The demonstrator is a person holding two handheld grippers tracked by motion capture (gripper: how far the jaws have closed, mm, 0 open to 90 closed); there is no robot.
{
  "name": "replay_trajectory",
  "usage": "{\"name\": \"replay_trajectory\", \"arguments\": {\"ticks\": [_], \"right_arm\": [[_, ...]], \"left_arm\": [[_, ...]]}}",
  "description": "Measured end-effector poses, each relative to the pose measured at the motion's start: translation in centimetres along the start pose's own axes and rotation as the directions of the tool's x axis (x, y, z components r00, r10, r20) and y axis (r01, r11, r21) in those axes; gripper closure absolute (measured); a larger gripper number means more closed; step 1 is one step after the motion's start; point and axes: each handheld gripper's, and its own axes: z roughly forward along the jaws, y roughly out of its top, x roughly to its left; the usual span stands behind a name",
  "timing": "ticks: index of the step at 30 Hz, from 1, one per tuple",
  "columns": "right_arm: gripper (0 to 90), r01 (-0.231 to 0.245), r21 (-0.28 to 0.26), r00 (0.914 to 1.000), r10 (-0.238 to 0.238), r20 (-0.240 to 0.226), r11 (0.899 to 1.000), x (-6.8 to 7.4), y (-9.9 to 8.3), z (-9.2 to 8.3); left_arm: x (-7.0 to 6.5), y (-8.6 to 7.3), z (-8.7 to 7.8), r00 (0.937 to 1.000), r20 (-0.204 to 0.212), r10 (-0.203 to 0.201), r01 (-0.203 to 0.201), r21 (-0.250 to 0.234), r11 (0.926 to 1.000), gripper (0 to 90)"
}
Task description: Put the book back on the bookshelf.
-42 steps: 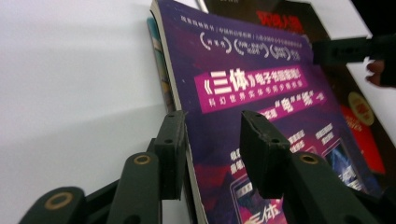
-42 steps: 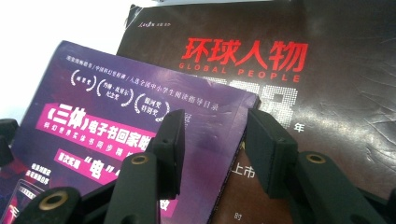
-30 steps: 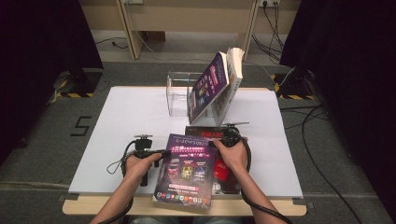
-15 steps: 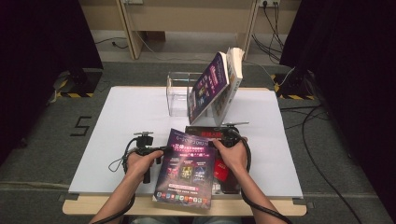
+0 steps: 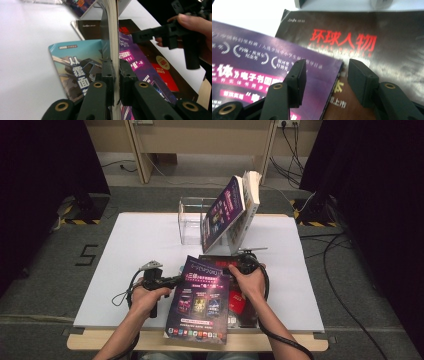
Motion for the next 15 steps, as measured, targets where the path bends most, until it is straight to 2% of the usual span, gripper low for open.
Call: {"name": "replay_trajectory", "arguments": {"ticks": [9,15], "right_arm": [[47.6,0.002,0.005,0.9996,-0.002,-0.027,1.0,-0.2,1.1,1.1],[47.3,-0.001,0.011,0.9993,0.001,-0.038,1.0,-0.3,1.7,1.5]], "left_arm": [[-0.1,-0.1,-0.4,0.9999,0.003,0.013,-0.013,-0.001,0.9999,84.3],[0.1,-0.3,-0.3,1.0,0.001,0.008,-0.008,-0.002,1.0,84.3]]}}
